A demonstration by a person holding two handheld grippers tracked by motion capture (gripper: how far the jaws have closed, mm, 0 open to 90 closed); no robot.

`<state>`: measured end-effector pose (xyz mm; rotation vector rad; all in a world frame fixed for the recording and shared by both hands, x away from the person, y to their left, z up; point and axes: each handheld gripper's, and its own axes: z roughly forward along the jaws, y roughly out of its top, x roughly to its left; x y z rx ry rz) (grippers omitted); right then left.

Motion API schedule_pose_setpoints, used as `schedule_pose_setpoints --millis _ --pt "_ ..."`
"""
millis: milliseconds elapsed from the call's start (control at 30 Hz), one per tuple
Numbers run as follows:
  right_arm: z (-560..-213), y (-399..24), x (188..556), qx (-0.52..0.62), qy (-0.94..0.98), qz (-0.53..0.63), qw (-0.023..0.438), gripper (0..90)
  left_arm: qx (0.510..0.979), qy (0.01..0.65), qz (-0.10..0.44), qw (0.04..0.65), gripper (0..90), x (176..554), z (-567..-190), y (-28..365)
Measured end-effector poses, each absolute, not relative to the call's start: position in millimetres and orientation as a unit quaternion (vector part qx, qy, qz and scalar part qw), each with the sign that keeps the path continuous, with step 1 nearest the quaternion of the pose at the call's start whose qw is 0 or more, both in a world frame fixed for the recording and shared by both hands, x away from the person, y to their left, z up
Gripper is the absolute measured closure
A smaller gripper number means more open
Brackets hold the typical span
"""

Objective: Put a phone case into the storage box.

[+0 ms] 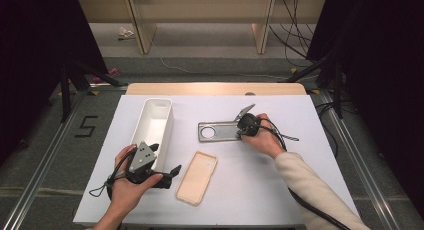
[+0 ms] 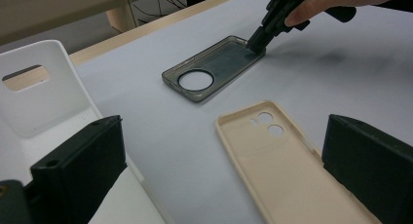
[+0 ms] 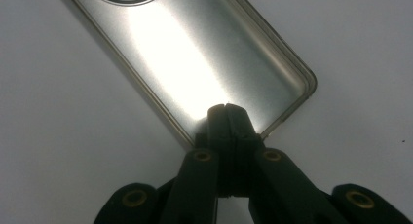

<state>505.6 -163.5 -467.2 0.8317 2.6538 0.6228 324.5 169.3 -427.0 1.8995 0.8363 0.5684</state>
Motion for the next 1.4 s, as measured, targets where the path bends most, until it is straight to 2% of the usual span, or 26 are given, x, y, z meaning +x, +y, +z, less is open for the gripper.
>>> schedule_pose_setpoints --millis 333,567,667,1000,1400 --pt "-460.6 -160.8 480.8 0.275 0.939 0.164 0.126 90.0 0.778 0.342 0.233 0.473 1.5 324.2 -426.9 169.9" --pt "-458.4 -154.6 453.1 0.265 0.947 0.154 0.094 90.0 0.778 0.342 0.233 0.473 1.5 324.2 -427.1 168.9" --pt "-458.3 -148.9 442.1 0.262 0.949 0.163 0.063 90.0 0.779 0.341 0.233 0.472 1.5 324.1 -427.0 168.8" --pt "-460.2 -132.4 431.1 0.255 0.948 0.188 0.024 90.0 0.779 0.340 0.235 0.473 1.5 323.9 -426.3 169.1" --pt "-461.2 -119.0 423.9 0.250 0.946 0.205 0.014 90.0 0.779 0.338 0.235 0.473 1.5 324.0 -426.1 168.9"
